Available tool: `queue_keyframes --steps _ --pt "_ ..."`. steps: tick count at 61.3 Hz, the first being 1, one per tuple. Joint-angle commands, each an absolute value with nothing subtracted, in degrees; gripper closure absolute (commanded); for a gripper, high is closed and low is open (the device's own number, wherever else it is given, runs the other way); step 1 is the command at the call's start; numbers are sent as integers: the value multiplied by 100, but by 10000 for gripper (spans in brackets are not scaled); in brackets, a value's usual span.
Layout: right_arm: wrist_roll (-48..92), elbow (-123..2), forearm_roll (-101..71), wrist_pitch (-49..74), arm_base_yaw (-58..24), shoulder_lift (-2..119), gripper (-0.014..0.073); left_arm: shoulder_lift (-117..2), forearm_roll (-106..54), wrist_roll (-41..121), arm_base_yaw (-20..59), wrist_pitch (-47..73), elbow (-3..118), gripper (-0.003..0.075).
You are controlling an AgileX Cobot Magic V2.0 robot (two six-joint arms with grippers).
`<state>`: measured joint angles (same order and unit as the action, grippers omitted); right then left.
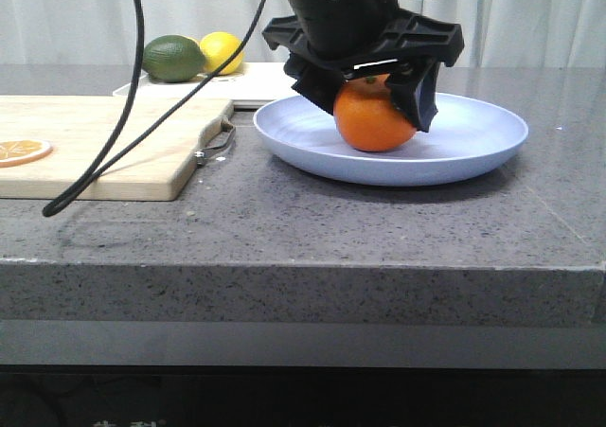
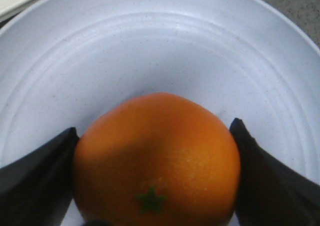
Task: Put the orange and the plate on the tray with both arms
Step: 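Lift the orange with the left gripper and carry it onto the blue plate, then open the left gripper to release the orange and withdraw upward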
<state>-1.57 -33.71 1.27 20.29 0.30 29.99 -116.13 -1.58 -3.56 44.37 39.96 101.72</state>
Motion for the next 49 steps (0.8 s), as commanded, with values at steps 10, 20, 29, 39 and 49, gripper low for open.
queue_keyframes --steps 10,20,29,39,49 --pt "-153 -3565 129 1562 48 3051 -59 -11280 -94 -363 4494 3822 10622 32" --pt "-153 -3565 129 1562 48 3051 -59 -11191 182 -363 4494 4756 11295 38" --pt "-153 -3565 129 1562 48 3051 -59 -11176 235 -363 4483 5560 11821 168" --pt "-153 -3565 129 1562 48 3051 -59 -11176 234 -363 4483 5872 11963 519" --pt "-153 -3565 129 1562 48 3051 -59 -11176 234 -363 4483 6116 11984 738"
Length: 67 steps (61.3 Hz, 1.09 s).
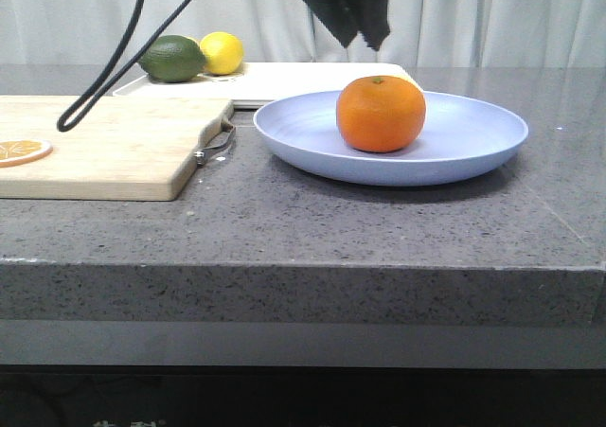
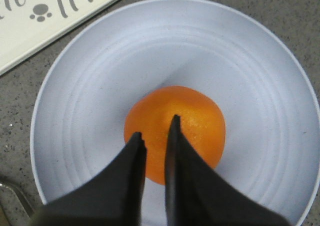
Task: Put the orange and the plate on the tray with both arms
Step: 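Open the left gripper to release the orange and withdraw upward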
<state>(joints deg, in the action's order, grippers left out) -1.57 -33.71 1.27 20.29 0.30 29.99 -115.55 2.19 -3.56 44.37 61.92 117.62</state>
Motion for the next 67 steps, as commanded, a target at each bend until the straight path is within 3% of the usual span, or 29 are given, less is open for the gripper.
queue_keyframes --steps 1,15,30,39,67 --pt "-153 -3565 129 1562 48 3051 -59 -11176 234 -363 4483 6157 11984 738" --pt "-153 -3565 129 1562 48 3051 -59 -11155 287 -363 4474 7345 12077 738" --pt "-153 -3565 129 1580 48 3050 -59 -10782 299 -363 4474 7328 11984 738" --pt "-153 -3565 129 1610 48 3050 -59 -10163 750 -479 4238 7328 11304 738" --pt "-153 -3565 129 1712 48 3057 -59 -7612 927 -1027 2004 6013 8244 738"
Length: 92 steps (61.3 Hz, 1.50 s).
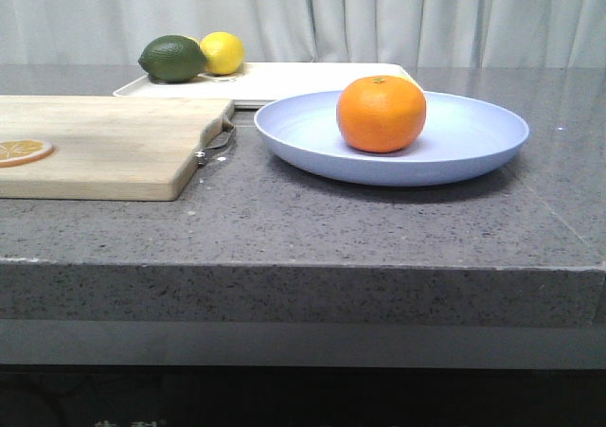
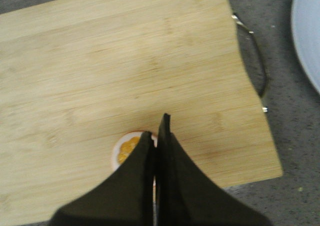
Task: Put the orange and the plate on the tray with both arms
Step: 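Open the left gripper to release the orange and withdraw upward, then lower the right gripper to the plate rim nearest it and grip it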
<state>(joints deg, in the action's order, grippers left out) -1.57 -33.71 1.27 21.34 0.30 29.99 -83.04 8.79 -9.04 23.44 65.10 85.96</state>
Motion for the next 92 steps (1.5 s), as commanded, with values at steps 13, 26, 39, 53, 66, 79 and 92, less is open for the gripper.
queue_keyframes --steps 13,26,39,53,66,79,92 --pt "-153 -3565 129 1683 48 3071 -59 -6187 918 -1027 1039 5260 6693 738" --pt "-153 -3572 98 1562 48 3370 -59 -4515 850 -1027 658 4148 5149 738" --pt "-153 -3583 -219 1377 48 4058 -59 -2718 770 -1027 658 3417 3757 738" --pt "-153 -4025 -759 1662 36 5110 -59 -1230 737 -1027 658 2955 2883 738" --pt "-153 -4984 -1076 2228 -234 6590 -59 -438 737 -1027 658 2625 2498 738" --pt "-153 -6067 -1363 2655 -635 8050 -59 -379 788 -1027 658 2616 2454 738" --pt "-148 -6759 -1667 2758 -705 8899 -59 -379 801 -1027 658 2616 2454 738"
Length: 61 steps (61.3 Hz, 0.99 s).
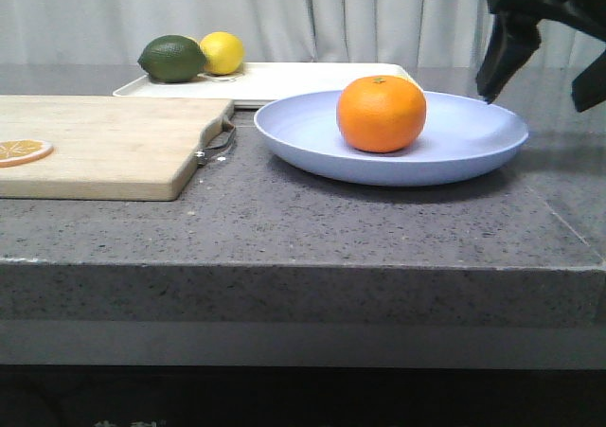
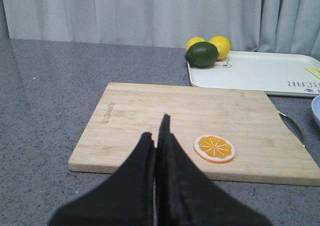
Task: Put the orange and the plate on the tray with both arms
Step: 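Lower the right gripper to the plate rim nearest it and grip it, then lift the plate with the right gripper and carry it over the white tray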
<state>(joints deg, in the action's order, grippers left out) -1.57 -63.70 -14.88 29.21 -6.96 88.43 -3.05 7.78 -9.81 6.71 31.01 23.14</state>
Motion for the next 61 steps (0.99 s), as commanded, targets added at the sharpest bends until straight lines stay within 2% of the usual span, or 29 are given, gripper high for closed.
queue_keyframes --steps 1,11,16,24,28,36,41,61 --pt "-148 -6783 -1666 2774 -705 8941 -59 -379 801 -1027 658 2616 2454 738" --pt "-148 -6895 -1673 2797 -705 9246 -53 -379 801 -1017 658 2616 2454 738" --pt "-148 -6895 -1673 2823 -705 9349 1 -379 801 -1017 658 2616 2454 738" --pt "-148 -6895 -1712 2878 -705 9392 200 -379 801 -1017 658 2616 2454 738" --pt "-148 -6895 -1797 2867 -705 9386 344 -379 801 -1017 658 2616 2454 738" --pt "-148 -6895 -1985 2890 -705 9386 577 -379 801 -1017 658 2616 2454 738" --pt "-148 -6895 -2047 2901 -705 9386 668 -379 801 -1017 658 2616 2454 738" --pt "-148 -7683 -2117 3716 -698 9393 663 -379 801 -1017 658 2616 2454 738"
